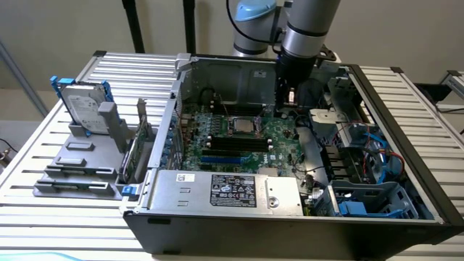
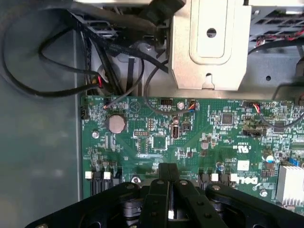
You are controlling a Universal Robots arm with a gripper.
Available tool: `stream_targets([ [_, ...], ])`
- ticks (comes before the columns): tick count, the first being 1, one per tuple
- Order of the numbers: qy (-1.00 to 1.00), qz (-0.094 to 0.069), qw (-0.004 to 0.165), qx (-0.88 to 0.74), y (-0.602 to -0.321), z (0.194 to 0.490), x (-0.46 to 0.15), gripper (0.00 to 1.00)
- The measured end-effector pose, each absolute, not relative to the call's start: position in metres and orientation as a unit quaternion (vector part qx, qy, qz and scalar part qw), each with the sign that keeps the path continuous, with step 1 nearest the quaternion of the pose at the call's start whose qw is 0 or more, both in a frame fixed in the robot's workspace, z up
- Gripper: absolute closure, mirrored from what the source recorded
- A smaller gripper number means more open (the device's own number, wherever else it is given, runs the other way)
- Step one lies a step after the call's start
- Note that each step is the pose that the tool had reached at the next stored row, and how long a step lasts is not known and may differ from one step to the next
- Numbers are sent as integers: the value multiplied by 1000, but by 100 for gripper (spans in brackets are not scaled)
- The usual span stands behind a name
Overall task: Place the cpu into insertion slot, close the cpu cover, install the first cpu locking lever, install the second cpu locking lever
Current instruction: 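Close the cpu cover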
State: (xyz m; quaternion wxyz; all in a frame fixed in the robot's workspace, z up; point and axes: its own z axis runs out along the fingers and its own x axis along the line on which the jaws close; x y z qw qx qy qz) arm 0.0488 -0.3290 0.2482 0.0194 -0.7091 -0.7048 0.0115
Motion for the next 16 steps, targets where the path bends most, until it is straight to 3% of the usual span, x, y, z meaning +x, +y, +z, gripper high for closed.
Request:
stream_targets([
  [16, -705, 19, 28, -709, -330, 250, -14, 89],
])
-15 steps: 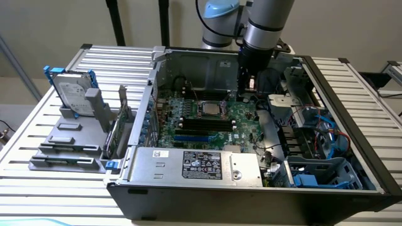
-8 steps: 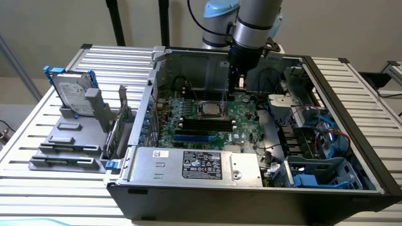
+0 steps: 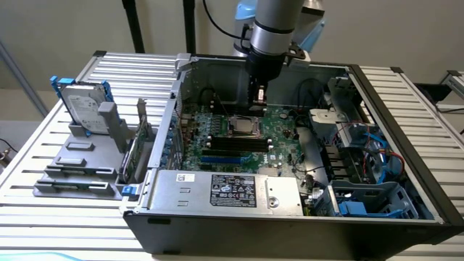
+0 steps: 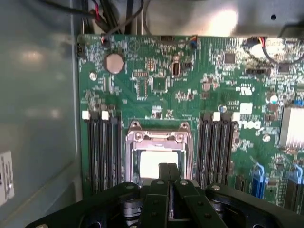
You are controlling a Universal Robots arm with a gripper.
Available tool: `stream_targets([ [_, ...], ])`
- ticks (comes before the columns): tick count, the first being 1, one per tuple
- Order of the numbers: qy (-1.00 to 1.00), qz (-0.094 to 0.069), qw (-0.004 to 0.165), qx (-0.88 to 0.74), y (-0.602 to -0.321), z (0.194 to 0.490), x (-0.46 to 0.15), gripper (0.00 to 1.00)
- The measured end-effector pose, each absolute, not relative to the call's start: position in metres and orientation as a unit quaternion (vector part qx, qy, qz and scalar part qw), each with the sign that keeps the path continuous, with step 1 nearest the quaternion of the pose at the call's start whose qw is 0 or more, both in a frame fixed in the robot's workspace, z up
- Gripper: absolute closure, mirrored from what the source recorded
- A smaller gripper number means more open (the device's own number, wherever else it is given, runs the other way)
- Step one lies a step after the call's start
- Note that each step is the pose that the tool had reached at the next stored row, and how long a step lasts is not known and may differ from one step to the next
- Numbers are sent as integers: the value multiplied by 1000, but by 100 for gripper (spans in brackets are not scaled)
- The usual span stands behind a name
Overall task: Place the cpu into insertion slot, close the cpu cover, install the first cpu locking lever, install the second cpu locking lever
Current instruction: 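Close the cpu cover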
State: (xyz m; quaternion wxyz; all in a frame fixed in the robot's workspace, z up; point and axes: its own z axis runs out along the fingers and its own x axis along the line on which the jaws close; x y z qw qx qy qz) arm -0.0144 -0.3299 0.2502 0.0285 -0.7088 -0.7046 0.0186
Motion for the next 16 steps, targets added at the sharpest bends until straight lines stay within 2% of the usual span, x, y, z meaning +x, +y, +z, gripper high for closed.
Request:
stream_targets([
  [9, -704, 22, 33, -709, -334, 246, -53, 89],
  [16, -705, 25, 38, -707, -336, 238, -54, 89],
])
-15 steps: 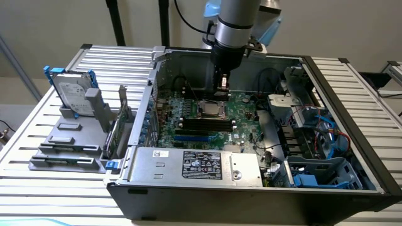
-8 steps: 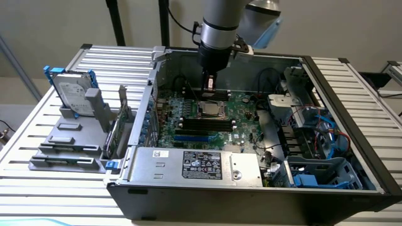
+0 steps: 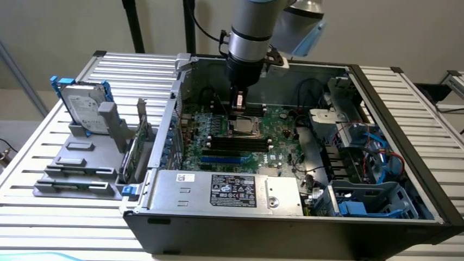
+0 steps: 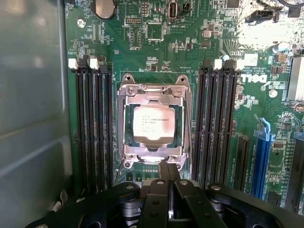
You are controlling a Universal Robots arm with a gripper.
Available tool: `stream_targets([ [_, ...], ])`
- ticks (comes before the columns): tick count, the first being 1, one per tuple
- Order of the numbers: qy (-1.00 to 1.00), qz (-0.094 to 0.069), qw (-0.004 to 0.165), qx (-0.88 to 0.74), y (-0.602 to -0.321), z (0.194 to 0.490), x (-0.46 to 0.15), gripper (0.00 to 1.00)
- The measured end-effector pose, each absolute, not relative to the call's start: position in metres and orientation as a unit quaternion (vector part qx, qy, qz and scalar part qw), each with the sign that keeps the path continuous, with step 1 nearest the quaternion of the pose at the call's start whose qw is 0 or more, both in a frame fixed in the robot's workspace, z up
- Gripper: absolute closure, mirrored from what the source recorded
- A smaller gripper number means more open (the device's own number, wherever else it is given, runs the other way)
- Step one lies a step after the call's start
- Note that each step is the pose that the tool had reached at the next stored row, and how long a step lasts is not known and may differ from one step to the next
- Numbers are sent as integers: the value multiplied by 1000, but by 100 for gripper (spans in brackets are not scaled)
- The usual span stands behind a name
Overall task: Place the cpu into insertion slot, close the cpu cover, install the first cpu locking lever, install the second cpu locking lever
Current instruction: 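Close the cpu cover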
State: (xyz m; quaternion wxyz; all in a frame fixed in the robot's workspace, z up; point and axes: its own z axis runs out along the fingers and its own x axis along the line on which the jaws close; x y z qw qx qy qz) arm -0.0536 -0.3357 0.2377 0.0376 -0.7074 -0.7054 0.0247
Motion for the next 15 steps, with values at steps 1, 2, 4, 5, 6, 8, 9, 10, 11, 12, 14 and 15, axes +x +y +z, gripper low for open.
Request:
stream_targets([
  [1, -705, 25, 38, -707, -336, 236, -53, 89],
  [2, -706, 26, 39, -707, -336, 235, -52, 89],
  [4, -706, 26, 39, -707, -336, 232, -50, 89],
  [5, -706, 27, 40, -707, -336, 231, -49, 89],
  [6, -706, 28, 41, -706, -336, 230, -49, 89],
  [8, -706, 29, 42, -706, -336, 227, -49, 89],
  [9, -706, 29, 42, -706, -336, 225, -49, 89],
  [10, -706, 30, 43, -706, -336, 224, -49, 89],
  [11, -706, 31, 44, -706, -336, 223, -49, 89],
  [12, -706, 31, 44, -706, -336, 222, -49, 89],
  [14, -706, 33, 46, -706, -336, 220, -49, 89],
  [15, -706, 33, 46, -706, -336, 219, -49, 89],
])
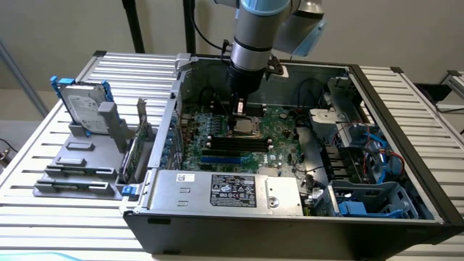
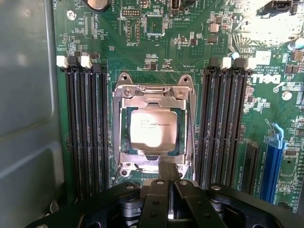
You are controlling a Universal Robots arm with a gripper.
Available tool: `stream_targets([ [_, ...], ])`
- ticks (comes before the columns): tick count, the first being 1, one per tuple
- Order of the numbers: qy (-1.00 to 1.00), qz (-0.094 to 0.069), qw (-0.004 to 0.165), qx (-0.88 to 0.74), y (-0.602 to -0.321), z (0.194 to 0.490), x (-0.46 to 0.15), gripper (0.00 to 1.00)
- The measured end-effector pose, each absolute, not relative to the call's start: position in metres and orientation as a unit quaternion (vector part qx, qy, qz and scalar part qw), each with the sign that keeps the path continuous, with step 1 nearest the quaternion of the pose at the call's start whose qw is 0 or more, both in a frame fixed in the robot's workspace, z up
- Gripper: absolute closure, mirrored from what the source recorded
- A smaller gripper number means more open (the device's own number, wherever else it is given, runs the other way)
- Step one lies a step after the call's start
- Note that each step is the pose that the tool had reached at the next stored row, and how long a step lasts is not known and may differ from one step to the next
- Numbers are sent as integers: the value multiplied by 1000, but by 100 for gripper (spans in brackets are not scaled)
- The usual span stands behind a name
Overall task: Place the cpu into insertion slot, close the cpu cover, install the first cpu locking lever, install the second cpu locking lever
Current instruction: 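Close the cpu cover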
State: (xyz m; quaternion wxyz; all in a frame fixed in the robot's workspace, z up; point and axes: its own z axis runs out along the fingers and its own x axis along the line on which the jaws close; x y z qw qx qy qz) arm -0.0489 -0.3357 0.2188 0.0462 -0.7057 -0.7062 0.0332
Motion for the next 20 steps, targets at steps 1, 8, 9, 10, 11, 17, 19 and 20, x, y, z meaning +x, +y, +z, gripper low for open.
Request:
stream_targets([
  [1, -706, 34, 47, -706, -336, 218, -49, 89],
  [8, -706, 36, 49, -706, -334, 209, -49, 89],
  [9, -706, 36, 49, -706, -334, 207, -49, 89],
  [10, -706, 36, 49, -706, -333, 205, -49, 89],
  [11, -706, 36, 49, -706, -333, 203, -49, 89],
  [17, -706, 39, 53, -705, -332, 205, -49, 89],
  [19, -706, 40, 53, -705, -332, 210, -50, 89],
  [20, -706, 40, 54, -705, -332, 212, -52, 89],
])
